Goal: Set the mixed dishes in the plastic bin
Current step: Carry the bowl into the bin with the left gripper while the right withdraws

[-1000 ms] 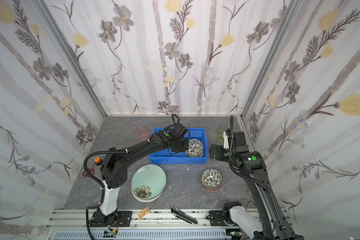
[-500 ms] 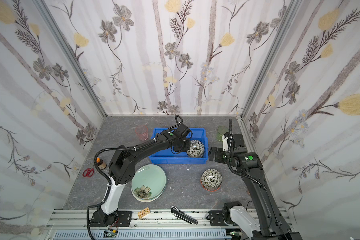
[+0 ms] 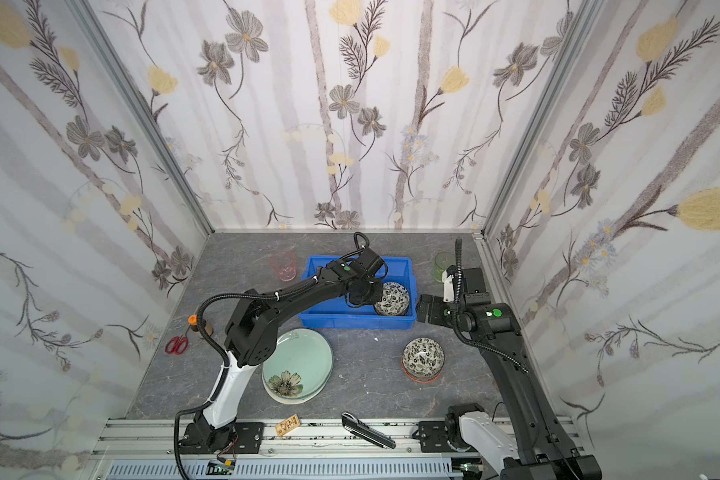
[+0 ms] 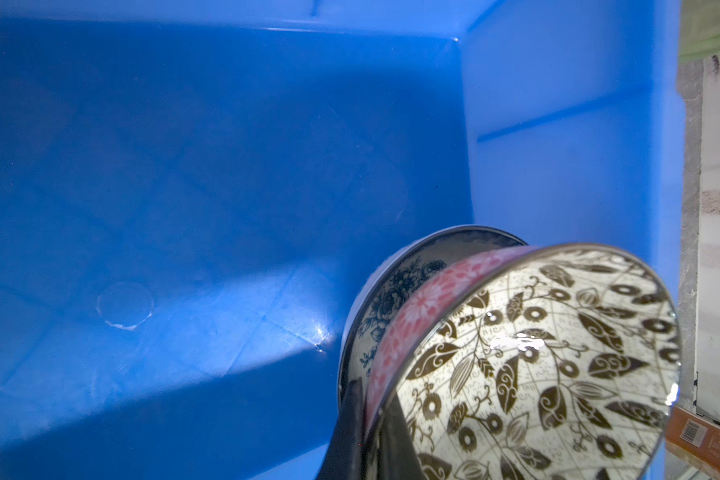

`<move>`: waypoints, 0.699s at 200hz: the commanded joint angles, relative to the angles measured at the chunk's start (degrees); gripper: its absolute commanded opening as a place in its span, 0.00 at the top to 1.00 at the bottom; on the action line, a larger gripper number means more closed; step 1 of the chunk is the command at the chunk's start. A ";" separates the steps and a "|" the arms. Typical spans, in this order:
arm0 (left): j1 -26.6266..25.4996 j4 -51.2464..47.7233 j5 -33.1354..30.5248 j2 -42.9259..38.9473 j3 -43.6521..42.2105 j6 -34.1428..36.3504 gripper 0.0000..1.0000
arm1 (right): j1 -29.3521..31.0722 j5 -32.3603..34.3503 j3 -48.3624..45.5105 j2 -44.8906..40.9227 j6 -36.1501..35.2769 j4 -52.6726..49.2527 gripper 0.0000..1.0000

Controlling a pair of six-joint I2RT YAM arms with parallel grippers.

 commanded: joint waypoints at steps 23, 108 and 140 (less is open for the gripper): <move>-0.04 0.29 0.14 0.31 0.77 0.25 0.98 | -0.10 -1.22 -0.31 0.72 -0.77 2.70 0.00; -0.11 -0.26 1.02 0.67 2.13 0.17 0.79 | -0.60 -1.22 -0.83 0.81 -1.19 2.86 0.00; -0.13 -0.47 1.15 0.62 2.22 0.07 0.70 | -0.86 -1.22 -0.84 0.73 -1.30 2.85 0.00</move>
